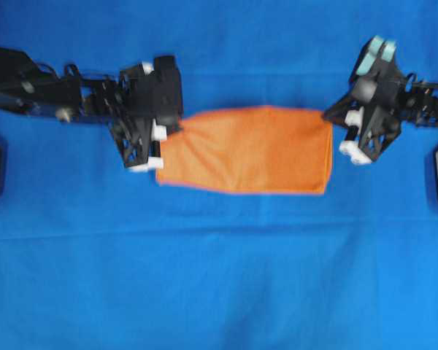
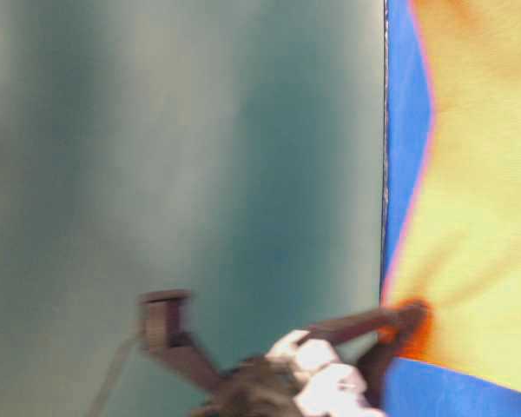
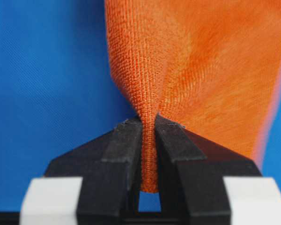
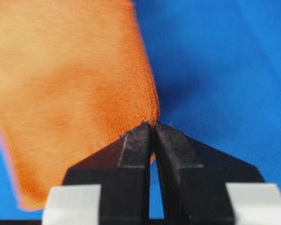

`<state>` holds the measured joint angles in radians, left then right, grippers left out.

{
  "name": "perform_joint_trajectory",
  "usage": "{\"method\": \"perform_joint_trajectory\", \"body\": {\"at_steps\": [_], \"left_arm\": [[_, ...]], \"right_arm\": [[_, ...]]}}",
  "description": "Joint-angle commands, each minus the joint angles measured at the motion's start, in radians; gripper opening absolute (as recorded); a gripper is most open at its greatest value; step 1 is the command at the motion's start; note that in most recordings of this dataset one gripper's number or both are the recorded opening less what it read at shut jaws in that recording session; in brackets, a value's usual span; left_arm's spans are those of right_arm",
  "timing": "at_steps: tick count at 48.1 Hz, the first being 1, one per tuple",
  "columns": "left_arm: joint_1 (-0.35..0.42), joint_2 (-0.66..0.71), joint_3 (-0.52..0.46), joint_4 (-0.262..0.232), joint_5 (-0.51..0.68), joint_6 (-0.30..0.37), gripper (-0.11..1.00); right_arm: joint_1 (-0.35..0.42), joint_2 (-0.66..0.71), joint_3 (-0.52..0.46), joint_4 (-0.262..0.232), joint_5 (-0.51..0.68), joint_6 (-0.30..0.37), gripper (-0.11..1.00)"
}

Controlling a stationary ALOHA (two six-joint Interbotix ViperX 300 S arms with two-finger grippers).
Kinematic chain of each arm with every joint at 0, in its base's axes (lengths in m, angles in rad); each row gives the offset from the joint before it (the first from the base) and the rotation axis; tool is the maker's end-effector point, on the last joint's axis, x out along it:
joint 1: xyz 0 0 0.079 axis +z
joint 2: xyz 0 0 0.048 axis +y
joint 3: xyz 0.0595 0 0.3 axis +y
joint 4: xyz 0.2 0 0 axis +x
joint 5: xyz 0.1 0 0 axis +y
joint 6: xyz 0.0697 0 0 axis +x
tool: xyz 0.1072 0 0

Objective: Fold the orange towel.
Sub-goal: 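Lift the folded strip and rotate it vertical with both grippers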

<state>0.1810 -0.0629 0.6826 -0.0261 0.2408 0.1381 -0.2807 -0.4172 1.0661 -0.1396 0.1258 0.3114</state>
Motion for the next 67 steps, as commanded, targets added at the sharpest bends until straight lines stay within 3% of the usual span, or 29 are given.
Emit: {"method": "perform_joint_trajectory", "body": {"at_steps": [1,17,33,49,57,67], "left_arm": [[-0.002,-0.08,-0.034,0.002,0.021,-0.002,0.04],[-0.026,-0.195,-0.017,0.002,0.021,-0.002,0.04],[-0.077,-0.187,-0.017,0.002,0.003,-0.005,0.04],[-0.184,-0.106,-0.043,0.002,-0.172,-0.005,0.04],[-0.224,-0.035,-0.118,0.002,-0.222,-0.005,0.04],[-0.25,0.089,-0.261,0.003,-0.225,-0.002,0.04]], "right_arm": [[0.028,-0.092,-0.034,-0.002,0.058,-0.003,0.03],[0.095,-0.275,-0.04,-0.002,0.15,-0.002,0.03],[0.058,-0.201,-0.054,-0.018,0.147,-0.002,0.03],[-0.126,-0.04,-0.129,-0.124,0.083,-0.003,0.03],[-0.189,0.057,-0.199,-0.189,0.049,-0.005,0.03],[-0.215,0.189,-0.33,-0.259,0.006,-0.006,0.03]]}}
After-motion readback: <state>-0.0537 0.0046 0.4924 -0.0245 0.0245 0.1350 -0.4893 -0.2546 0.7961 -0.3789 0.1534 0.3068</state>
